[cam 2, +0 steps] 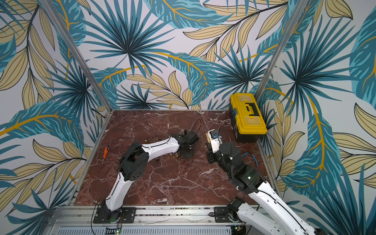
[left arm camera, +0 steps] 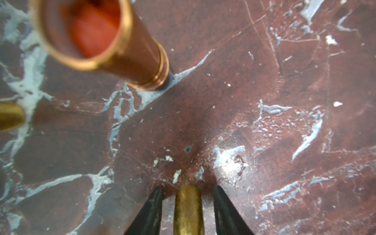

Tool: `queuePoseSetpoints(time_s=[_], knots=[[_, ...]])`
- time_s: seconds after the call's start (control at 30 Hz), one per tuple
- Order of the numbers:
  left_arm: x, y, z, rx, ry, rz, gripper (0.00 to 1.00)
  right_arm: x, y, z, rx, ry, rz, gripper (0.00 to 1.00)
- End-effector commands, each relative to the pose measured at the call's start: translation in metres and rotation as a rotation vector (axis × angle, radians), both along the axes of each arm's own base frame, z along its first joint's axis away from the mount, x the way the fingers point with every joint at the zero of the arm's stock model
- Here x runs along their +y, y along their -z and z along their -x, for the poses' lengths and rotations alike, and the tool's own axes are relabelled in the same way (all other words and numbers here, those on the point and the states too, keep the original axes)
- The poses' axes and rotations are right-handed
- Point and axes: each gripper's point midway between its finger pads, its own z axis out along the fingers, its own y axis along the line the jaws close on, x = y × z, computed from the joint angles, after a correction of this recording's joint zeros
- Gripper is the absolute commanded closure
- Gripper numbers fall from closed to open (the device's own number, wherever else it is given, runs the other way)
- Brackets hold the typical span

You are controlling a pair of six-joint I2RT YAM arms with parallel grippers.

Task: Open the lipstick cap
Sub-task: Place the cover at the center of the board, then place the lipstick at the center of the board.

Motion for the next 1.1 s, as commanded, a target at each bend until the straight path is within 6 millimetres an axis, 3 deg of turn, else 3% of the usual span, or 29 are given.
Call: queuePoseSetpoints(time_s=[0.0,0.2,0.37,0.47,0.77,0.9,1.07], knots=[[-0.004,-0.04,-0.001,-0.041,-0.013,0.076,0.55,0.0,0.002,0.002,-0.006,0.003,-0.015,0.85],[-0.022,-0.111,0.005,-0.048,0.025,0.27,0.51,-0.001,0.005,0.004,-0.006,-0.002,-0.022,0.85],[-0.027,-0.155,0.011,-0.051,0.024,0.383,0.48,0.003,0.006,0.003,0.001,-0.018,-0.025,0.85],[-0.018,-0.183,0.012,-0.05,-0.012,0.451,0.47,0.006,0.008,0.004,0.002,-0.034,-0.029,0.85],[0.035,-0.285,0.018,0.054,-0.071,0.787,0.42,0.028,0.018,0.005,0.04,-0.133,-0.062,0.85],[0.03,-0.306,0.033,0.145,0.004,0.884,0.39,0.043,0.021,0.003,0.063,-0.186,-0.076,0.86],[0.019,-0.295,0.042,0.216,0.036,0.89,0.4,0.062,0.022,0.001,0.094,-0.263,-0.088,0.86]])
